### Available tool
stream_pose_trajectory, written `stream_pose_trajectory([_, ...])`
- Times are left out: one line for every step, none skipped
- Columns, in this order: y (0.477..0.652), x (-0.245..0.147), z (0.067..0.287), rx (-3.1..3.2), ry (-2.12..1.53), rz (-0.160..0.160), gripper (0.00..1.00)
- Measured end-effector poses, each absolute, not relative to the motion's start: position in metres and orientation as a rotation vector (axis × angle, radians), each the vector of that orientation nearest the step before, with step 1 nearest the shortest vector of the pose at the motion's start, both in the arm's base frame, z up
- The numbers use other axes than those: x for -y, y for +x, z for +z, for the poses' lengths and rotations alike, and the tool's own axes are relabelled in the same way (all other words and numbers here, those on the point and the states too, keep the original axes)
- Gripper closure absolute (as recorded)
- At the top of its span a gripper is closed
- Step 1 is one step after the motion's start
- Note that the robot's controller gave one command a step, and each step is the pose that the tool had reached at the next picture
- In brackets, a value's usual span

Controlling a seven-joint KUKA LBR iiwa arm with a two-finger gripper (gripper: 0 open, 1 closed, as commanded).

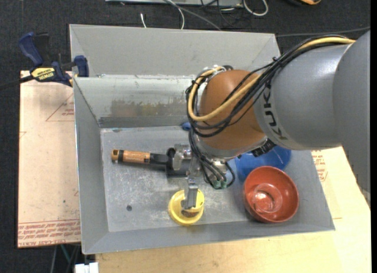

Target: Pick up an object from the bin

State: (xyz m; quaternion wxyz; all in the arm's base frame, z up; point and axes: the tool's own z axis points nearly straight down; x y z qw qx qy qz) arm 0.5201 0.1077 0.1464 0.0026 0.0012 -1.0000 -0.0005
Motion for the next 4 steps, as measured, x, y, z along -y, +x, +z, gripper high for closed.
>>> stream_pose_trajectory([0.522, -0.107, 0.149, 3.142, -0.001, -0.002, 0.0])
stream_pose_trajectory([0.603, -0.098, 0.069, 3.125, -0.346, -0.004, 0.0])
stream_pose_trajectory([0.564, -0.052, 0.157, 3.141, -0.21, -0.003, 0.0])
stream_pose_trajectory([0.58, -0.093, 0.098, 3.068, -0.632, -0.004, 0.0])
